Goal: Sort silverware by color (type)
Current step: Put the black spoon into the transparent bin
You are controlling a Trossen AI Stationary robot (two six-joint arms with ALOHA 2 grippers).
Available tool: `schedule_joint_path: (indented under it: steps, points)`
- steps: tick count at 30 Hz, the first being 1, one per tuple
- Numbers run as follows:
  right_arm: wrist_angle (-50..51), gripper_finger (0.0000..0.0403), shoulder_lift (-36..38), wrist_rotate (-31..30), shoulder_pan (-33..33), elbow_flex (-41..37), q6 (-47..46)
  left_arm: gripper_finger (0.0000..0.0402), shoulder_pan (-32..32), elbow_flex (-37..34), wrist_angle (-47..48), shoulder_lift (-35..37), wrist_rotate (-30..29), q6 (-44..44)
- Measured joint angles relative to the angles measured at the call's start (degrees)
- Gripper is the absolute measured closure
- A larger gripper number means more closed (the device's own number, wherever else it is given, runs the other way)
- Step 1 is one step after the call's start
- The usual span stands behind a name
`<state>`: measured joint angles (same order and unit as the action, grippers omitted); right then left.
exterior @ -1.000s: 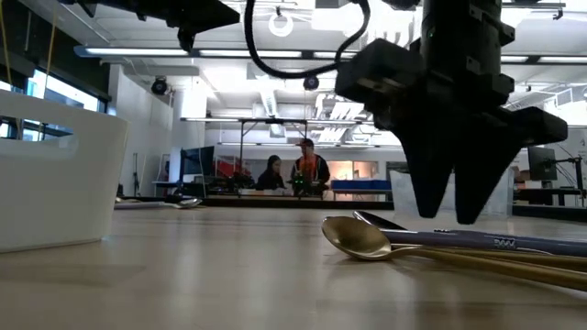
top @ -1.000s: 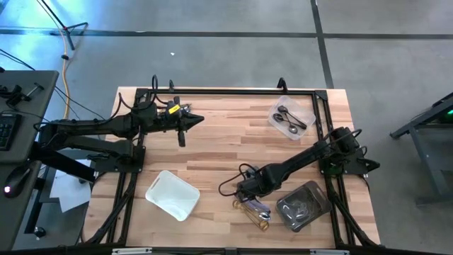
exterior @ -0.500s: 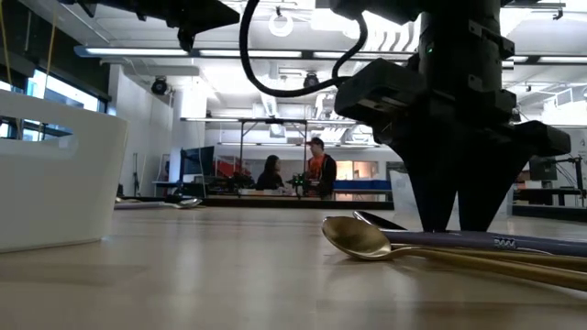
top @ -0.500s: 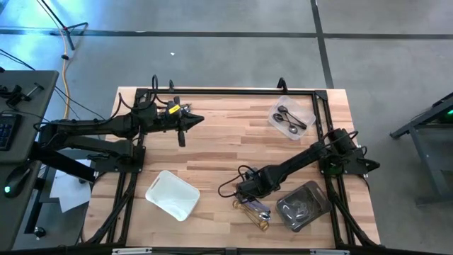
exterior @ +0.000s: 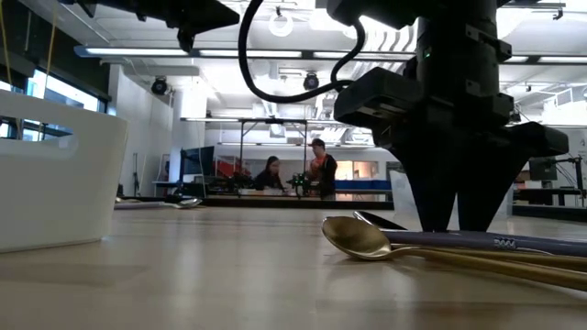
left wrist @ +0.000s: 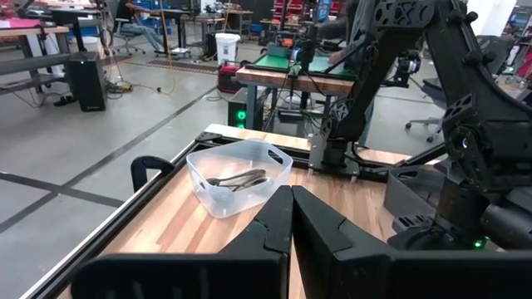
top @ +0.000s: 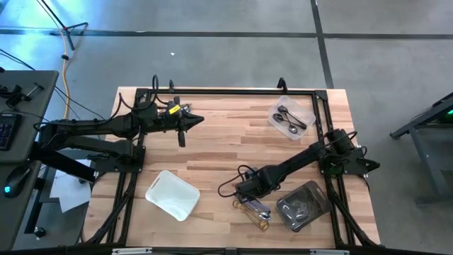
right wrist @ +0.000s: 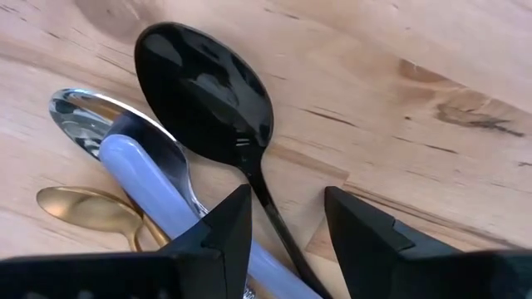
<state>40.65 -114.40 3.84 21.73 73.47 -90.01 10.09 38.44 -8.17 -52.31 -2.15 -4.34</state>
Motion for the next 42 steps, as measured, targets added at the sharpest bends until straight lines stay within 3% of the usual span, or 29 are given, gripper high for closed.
schedule_joint_path:
  steps: [6,16,32,42]
  points:
    - [1.9,0.0287,-0.1,-0.6,0.0,0.0,0.0,0.0401,0.0,0.0,0.6,0.0,0.0,0.0]
    - [2.9,0.0395,-0.2,-1.2,0.0,-0.2,0.6,0.0402,0.0,0.0,0.7,0.0,0.0,0.0]
    - [2.9,0.0401,0.9,-1.4,0.0,-0.2,6.9,0.0402,0.0,0.0,0.7,0.0,0.0,0.0]
    - [6.6,0.0402,4.0,-6.7,-2.4,-0.5,12.1,0.0402,0.0,0.0,0.8,0.0,0.0,0.0]
